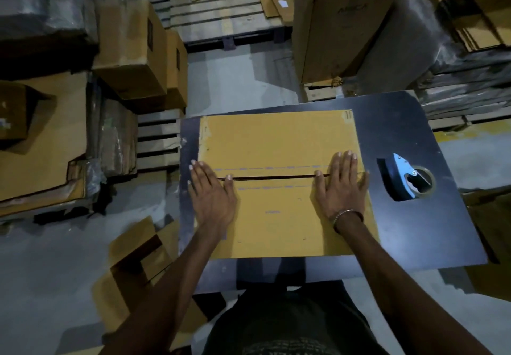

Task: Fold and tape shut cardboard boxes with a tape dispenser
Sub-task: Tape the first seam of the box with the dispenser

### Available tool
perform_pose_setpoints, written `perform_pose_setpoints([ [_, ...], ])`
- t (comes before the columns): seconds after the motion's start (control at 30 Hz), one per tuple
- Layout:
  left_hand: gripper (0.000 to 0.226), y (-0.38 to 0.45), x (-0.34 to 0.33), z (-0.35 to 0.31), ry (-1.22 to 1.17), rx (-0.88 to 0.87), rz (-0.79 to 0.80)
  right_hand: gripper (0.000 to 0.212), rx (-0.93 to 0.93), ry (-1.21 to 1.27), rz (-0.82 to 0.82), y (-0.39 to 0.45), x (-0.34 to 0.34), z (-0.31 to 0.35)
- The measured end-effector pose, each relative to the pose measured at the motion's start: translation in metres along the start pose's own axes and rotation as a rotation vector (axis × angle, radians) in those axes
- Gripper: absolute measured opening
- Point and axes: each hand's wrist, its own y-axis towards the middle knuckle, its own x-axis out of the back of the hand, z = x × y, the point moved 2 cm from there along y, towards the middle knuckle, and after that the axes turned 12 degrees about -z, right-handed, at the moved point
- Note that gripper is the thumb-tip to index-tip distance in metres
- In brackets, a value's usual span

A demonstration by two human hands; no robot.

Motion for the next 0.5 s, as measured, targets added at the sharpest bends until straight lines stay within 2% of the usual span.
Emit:
perform_pose_setpoints([
  [0.1, 0.091, 0.009, 0.008, -0.006, -0.093, 0.118, 0.026, 0.075, -0.010, 0.001, -0.013, 0.000, 0.000, 0.002],
  [0.27, 0.096, 0.025, 0.013, 0.026, -0.235, 0.147, 0.113, 0.075, -0.012, -0.030, -0.020, 0.001, 0.002, 0.004],
  [0.37, 0.079, 0.030, 0.006, 0.044, -0.481, 0.248, 0.166, 0.075, -0.020, -0.038, 0.007, 0.000, 0.002, 0.007],
  [0.43, 0.073, 0.034, 0.002, 0.049, -0.670, 0.388, 0.267, 0.076, -0.026, -0.044, 0.012, 0.001, 0.001, 0.007],
  [0.5, 0.090, 0.033, 0.005, 0.050, -0.789, 0.511, 0.370, 0.077, -0.026, -0.040, 0.022, 0.002, 0.003, 0.008],
])
